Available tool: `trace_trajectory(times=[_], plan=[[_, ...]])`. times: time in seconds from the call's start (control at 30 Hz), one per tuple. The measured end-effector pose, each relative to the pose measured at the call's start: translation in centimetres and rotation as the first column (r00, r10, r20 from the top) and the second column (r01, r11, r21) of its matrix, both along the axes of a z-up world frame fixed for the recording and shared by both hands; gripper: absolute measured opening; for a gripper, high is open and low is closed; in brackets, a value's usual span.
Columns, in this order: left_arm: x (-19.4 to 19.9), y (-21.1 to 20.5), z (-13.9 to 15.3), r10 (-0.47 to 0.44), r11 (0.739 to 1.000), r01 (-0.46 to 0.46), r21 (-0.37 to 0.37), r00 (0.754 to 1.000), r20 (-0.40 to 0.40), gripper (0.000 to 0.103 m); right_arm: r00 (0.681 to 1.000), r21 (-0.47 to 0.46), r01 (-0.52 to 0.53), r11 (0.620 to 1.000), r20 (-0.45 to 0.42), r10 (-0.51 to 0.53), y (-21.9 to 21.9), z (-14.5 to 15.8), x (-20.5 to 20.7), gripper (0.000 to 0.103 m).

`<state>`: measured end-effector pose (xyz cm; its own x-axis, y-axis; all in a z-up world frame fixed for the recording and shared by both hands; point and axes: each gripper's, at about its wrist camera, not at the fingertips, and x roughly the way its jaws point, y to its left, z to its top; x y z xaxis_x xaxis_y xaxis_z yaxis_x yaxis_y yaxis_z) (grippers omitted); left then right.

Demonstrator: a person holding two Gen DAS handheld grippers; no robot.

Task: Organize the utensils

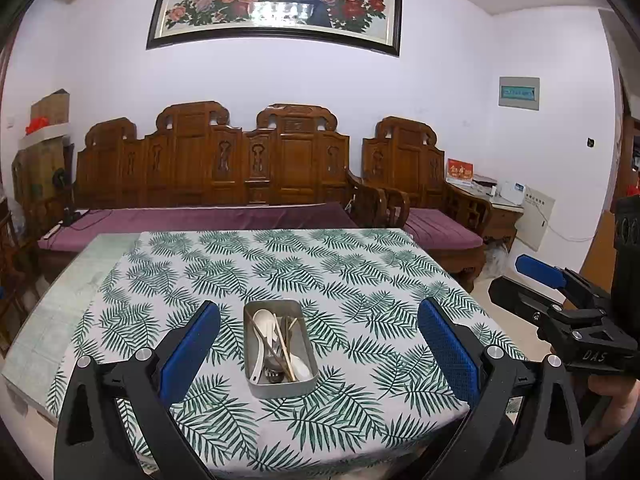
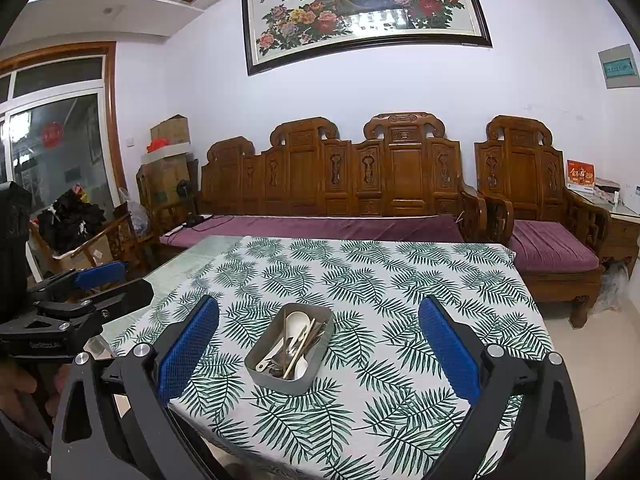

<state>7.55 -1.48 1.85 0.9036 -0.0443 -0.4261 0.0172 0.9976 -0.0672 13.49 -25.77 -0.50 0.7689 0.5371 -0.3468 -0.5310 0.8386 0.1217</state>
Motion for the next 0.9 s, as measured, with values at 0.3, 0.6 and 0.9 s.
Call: trace_trajectory(times=[0.3,0.6,0.9], plan=[[0.06,-0.05,0.29,-0.002,1.0,0.002,0.0,1.0,0.009,0.095,1.0,0.001,0.001,1.0,0.0,-0.001,-0.03,-0.01,0.02,0.1],[-0.15,-0.12,0.42,-0.004,1.0,0.004,-0.005,1.0,0.016,0.095,1.0,0.002,0.001,1.0,0.0,-0.001,0.05,-0.02,0.0,0.1],[-0.02,-0.11,0.38,-0.004,1.0,0.004,-0.007,1.0,0.013,0.095,1.0,0.004,0.002,1.0,-0.001,-0.002,-0.02,0.08,-0.05,0.1]])
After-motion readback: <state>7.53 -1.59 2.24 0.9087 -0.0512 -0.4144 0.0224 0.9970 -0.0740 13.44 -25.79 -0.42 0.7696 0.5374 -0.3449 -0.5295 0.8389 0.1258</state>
